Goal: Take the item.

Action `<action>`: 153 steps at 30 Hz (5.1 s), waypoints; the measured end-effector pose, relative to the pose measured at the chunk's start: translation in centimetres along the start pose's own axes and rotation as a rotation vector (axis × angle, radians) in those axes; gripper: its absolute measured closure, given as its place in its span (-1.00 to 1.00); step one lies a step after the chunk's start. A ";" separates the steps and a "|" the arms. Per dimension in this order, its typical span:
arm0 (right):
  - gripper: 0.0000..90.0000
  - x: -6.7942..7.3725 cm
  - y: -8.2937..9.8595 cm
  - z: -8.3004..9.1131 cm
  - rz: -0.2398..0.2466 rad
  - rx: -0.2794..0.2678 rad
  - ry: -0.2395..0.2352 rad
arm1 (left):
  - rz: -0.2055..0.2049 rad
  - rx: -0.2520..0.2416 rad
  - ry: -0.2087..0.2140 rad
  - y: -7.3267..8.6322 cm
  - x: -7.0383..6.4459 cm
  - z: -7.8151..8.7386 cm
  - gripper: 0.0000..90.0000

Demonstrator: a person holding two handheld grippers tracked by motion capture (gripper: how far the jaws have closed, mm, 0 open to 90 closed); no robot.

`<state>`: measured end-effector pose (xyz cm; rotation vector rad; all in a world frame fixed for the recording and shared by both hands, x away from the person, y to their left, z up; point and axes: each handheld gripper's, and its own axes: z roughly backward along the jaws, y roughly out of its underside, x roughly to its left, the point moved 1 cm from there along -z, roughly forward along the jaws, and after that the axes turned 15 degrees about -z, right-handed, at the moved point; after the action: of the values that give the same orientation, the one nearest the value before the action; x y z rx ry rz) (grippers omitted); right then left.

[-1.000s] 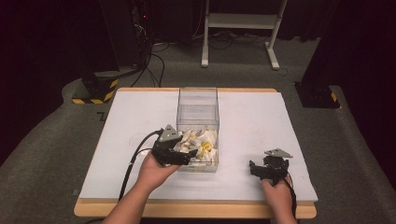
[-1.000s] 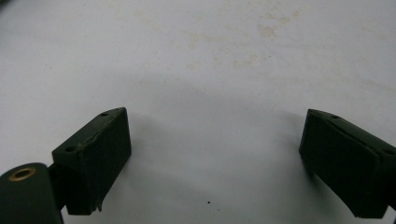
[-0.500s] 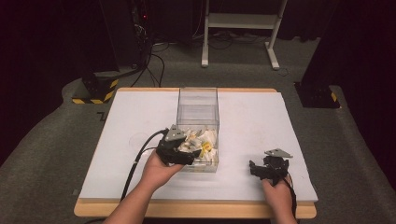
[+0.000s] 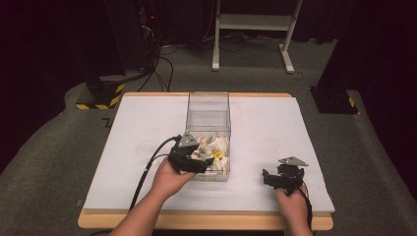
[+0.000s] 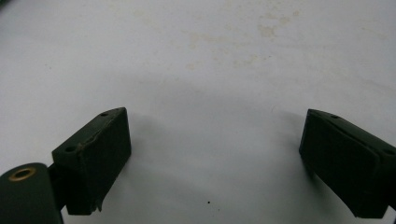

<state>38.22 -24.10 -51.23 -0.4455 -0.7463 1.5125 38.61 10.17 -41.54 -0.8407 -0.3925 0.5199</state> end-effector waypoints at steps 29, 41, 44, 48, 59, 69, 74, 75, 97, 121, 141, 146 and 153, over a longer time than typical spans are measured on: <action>-0.80 0.0 0.0 0.0 0.002 0.000 0.000 | -0.104 0.170 -0.056 -0.8 -1.3 -2.8 0.47; -0.80 0.0 0.0 0.0 0.002 0.000 0.001 | -0.114 0.162 -0.057 -0.5 -1.2 -2.5 0.97; -0.80 0.0 0.0 0.0 0.002 0.000 0.000 | -0.109 0.133 -0.059 -0.4 -1.1 -2.1 0.99; -0.80 0.0 0.0 0.0 0.002 0.000 0.000 | -0.093 0.102 -0.060 -0.2 -1.0 -1.7 0.99; -0.80 0.0 0.0 0.0 0.002 0.000 0.000 | -0.053 -0.008 -0.061 0.1 -0.3 0.2 1.00; -0.80 0.0 0.0 0.0 0.000 0.000 0.000 | -0.010 -0.088 -0.049 0.5 0.1 1.2 1.00; -0.80 0.0 0.0 0.0 0.000 -0.001 0.000 | 0.007 -0.123 -0.038 0.7 0.3 1.6 1.00; -0.80 0.0 0.0 0.0 0.000 -0.001 0.000 | 0.007 -0.123 -0.038 0.7 0.3 1.6 1.00; -0.80 0.0 0.0 0.0 0.000 -0.001 0.001 | 0.039 -0.224 -0.023 1.0 0.7 2.9 1.00; -0.80 0.0 0.0 0.0 -0.001 -0.002 0.002 | 0.059 -0.271 -0.021 0.7 1.1 3.4 1.00; -0.80 0.0 0.0 0.0 0.000 -0.001 0.001 | 0.063 -0.319 -0.043 0.1 1.8 4.5 1.00; -0.80 0.0 0.0 0.0 0.000 -0.001 0.001 | 0.058 -0.316 -0.055 0.0 1.9 4.9 1.00; -0.80 0.0 0.0 0.0 -0.001 -0.001 0.002 | 0.074 -0.330 -0.061 0.1 2.4 5.2 1.00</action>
<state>38.18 -24.07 -51.22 -0.4472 -0.7451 1.5109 37.77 14.71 -38.17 -1.1625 -0.5131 0.5589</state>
